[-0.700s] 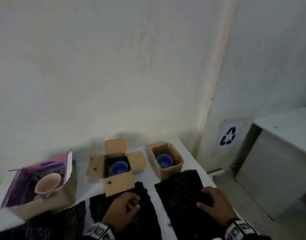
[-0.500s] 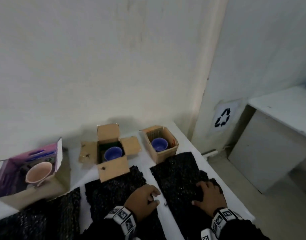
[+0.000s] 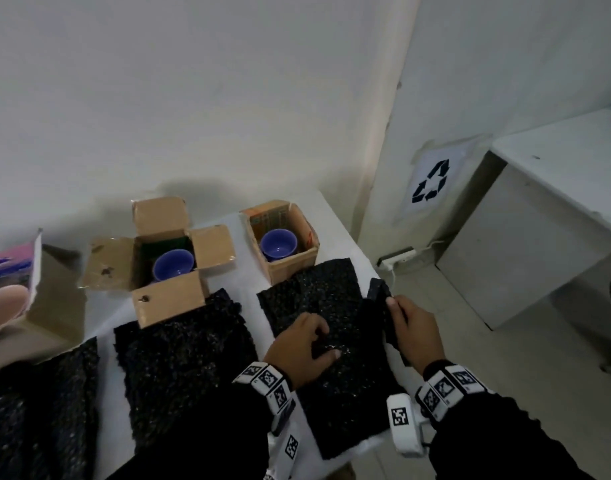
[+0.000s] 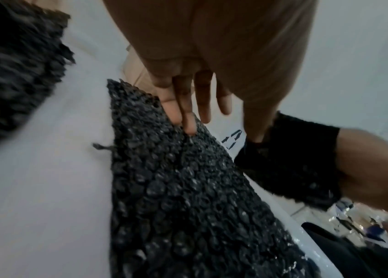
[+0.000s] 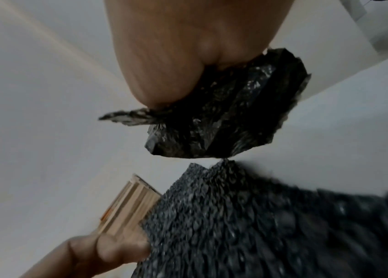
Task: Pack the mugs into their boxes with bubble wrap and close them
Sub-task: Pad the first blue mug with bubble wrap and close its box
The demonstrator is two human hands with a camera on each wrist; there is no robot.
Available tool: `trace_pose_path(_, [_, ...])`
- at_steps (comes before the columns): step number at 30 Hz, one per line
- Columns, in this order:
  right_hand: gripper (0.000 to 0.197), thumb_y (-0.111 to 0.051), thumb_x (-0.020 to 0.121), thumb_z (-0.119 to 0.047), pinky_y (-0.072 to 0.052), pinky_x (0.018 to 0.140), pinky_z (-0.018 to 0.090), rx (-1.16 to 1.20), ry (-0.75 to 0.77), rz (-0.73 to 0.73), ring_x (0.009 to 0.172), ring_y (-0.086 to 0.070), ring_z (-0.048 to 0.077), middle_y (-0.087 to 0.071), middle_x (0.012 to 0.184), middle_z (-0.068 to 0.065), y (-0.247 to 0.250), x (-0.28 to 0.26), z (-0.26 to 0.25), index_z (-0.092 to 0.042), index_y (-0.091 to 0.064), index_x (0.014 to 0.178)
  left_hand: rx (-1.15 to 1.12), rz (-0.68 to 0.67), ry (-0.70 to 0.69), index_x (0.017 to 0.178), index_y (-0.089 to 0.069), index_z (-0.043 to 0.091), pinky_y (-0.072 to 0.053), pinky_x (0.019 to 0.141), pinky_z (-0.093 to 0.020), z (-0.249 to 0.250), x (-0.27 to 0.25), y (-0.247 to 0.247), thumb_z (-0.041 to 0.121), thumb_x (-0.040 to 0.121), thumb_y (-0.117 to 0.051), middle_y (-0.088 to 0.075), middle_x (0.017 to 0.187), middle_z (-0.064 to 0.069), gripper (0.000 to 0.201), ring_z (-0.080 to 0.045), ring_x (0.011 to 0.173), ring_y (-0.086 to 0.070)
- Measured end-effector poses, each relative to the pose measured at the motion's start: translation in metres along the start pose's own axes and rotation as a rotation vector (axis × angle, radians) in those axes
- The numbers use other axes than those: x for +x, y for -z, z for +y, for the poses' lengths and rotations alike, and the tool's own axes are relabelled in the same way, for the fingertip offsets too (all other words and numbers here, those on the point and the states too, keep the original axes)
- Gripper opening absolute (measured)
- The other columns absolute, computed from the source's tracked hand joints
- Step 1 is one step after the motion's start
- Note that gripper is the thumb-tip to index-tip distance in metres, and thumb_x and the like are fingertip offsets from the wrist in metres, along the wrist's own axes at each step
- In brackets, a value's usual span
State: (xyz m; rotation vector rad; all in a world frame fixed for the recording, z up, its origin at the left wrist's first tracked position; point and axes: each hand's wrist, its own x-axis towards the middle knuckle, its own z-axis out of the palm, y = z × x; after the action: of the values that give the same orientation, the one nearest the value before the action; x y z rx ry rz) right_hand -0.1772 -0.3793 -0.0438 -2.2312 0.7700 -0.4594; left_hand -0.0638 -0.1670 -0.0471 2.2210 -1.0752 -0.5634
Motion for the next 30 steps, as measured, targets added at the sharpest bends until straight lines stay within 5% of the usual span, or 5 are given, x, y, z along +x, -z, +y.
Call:
trace_pose_path(7, [0.009, -0.052, 0.098, -0.028, -0.043, 0.059, 0.021, 0.173, -0.089, -0.031, 0.074, -0.061, 0.009, -0.066, 0.082, -0.002, 0.017, 0.030, 0.010, -0.020, -0.055, 0.100, 0.395, -0.167, 0.005, 0.140, -0.034, 0.036, -0.040, 0.102, -0.040, 0.000, 0.031, -0.039, 0.066, 0.076, -0.062, -0.026, 0.146, 0.005, 0.075, -0.022, 0.127, -0.032])
trace_pose_path(11, [0.018, -0.060, 0.094, -0.030, -0.043, 0.061, 0.021, 0.310, -0.153, -0.097, 0.078, -0.063, 0.010, -0.065, 0.086, -0.002, 0.020, 0.040, 0.011, -0.020, -0.049, 0.105, 0.381, -0.019, 0.007, 0.118, -0.061, 0.029, -0.045, 0.091, -0.035, -0.004, 0.038, -0.045, 0.050, 0.090, -0.052, -0.044, 0.134, 0.008, 0.036, -0.018, 0.117, -0.043])
trace_pose_path(21, [0.025, -0.043, 0.078, 0.009, -0.041, 0.055, 0.032, 0.683, -0.316, 0.009, 0.067, -0.046, 0.025, -0.045, 0.081, 0.010, 0.010, 0.111, -0.042, -0.006, -0.043, 0.098, 0.031, 0.424, 0.003, 0.097, -0.063, 0.022, -0.049, 0.072, -0.032, 0.011, 0.045, 0.036, 0.048, 0.089, -0.045, -0.066, 0.088, 0.005, 0.033, -0.016, 0.082, -0.061])
trace_pose_path(26, [0.023, -0.061, 0.087, -0.006, -0.050, 0.079, 0.044, 0.671, -0.170, 0.108, 0.082, -0.056, 0.023, -0.056, 0.087, -0.002, -0.031, 0.140, -0.084, -0.021, -0.047, 0.096, -0.144, 0.746, 0.126, 0.100, -0.047, 0.017, -0.047, 0.061, -0.032, -0.006, 0.058, 0.102, 0.021, 0.090, -0.063, -0.057, 0.076, 0.010, 0.019, -0.010, 0.066, -0.056])
trace_pose_path(30, [0.031, -0.058, 0.078, 0.008, -0.047, 0.081, 0.028, 0.570, 0.098, 0.276, 0.085, -0.055, 0.021, -0.057, 0.090, 0.006, -0.058, 0.166, -0.124, -0.020, -0.048, 0.088, 0.004, 0.862, 0.079, 0.100, -0.058, 0.011, -0.042, 0.074, -0.021, -0.029, 0.079, 0.145, -0.012, 0.076, -0.059, -0.055, 0.097, 0.003, 0.033, 0.000, 0.082, -0.046])
